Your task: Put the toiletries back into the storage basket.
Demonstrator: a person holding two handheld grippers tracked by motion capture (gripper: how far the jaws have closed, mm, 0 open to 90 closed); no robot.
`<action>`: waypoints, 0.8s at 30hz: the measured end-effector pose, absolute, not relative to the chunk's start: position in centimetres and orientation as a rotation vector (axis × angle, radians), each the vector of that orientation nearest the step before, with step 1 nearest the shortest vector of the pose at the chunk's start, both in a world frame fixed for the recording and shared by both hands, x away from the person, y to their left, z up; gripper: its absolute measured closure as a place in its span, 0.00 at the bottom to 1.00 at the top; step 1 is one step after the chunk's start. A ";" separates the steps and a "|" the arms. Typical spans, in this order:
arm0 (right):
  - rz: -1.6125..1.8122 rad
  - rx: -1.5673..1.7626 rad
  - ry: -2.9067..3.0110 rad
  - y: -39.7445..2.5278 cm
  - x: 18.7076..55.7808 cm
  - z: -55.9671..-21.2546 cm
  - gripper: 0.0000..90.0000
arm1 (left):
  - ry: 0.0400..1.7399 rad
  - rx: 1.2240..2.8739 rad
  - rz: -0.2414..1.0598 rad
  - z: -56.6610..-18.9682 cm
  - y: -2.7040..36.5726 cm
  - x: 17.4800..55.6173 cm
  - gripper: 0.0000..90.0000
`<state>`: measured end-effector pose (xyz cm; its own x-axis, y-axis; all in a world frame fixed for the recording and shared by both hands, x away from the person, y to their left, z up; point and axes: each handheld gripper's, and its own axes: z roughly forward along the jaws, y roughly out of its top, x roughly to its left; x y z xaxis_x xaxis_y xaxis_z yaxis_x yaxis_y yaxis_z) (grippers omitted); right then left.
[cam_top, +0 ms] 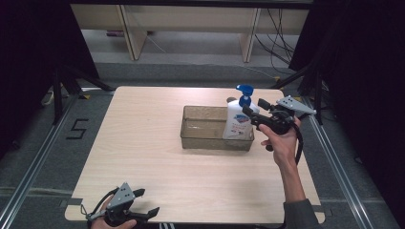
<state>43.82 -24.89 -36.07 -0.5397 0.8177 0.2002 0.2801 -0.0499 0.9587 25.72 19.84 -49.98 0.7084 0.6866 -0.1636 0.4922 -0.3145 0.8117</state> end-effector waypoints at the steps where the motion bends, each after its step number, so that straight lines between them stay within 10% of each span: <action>1: 1.647 1.140 1.779 -24.9 43.9 -36.2 0.30 | 0.900 1.976 0.263 -50.0 19.8 25.8 0.18; 24: 1.644 1.177 1.783 -25.4 42.9 -36.3 0.30 | 0.880 2.005 0.271 -49.8 19.9 25.6 0.18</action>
<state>42.89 -25.43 -36.31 -0.5398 0.8121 0.2214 0.2862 -0.0703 0.9556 25.64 19.88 -49.81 0.7227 0.6761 -0.1431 0.4787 -0.3405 0.8092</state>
